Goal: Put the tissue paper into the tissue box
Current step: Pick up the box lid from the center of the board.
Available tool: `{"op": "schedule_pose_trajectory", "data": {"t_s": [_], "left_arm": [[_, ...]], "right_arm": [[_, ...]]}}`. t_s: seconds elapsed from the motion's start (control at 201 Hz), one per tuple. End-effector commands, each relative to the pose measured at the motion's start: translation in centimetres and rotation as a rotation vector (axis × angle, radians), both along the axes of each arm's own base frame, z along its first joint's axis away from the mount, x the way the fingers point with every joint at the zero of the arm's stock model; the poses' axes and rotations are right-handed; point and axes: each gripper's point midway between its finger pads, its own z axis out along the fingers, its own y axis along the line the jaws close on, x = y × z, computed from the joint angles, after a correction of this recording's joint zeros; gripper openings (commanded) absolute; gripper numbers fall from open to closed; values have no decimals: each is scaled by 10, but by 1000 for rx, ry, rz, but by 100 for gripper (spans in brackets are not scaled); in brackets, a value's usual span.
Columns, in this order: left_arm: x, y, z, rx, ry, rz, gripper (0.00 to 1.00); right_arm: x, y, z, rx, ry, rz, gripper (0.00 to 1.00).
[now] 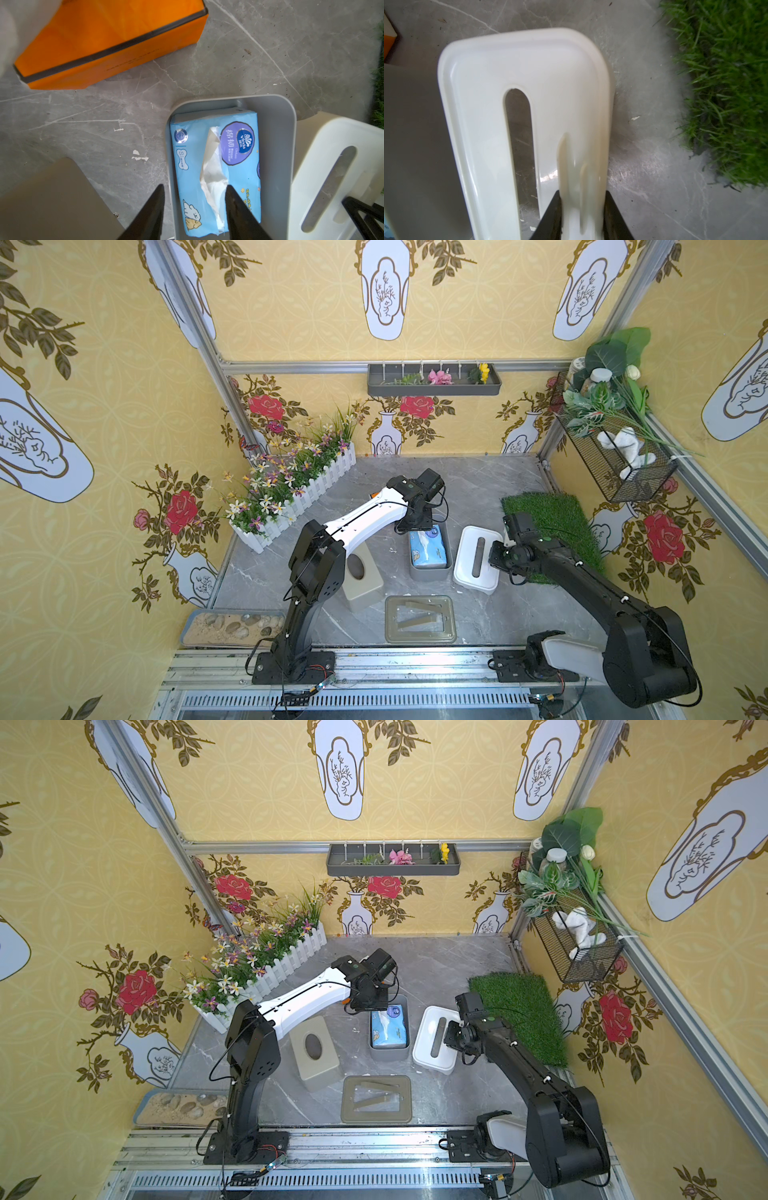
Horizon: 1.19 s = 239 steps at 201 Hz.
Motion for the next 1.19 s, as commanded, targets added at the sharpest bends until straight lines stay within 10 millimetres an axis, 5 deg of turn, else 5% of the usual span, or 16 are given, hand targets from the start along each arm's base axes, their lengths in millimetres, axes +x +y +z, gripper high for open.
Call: {"op": "schedule_pose_trajectory", "data": {"t_s": [0.0, 0.662, 1.185], "left_arm": [[-3, -1, -4, 20, 15, -18, 50], [-16, -11, -31, 73, 76, -49, 45], [-13, -25, -23, 43, 61, -68, 3]], "right_arm": [[0, -3, 0, -17, -6, -4, 17], [-1, -3, 3, -13, -19, -4, 15], [0, -2, 1, -10, -23, -2, 14]]}}
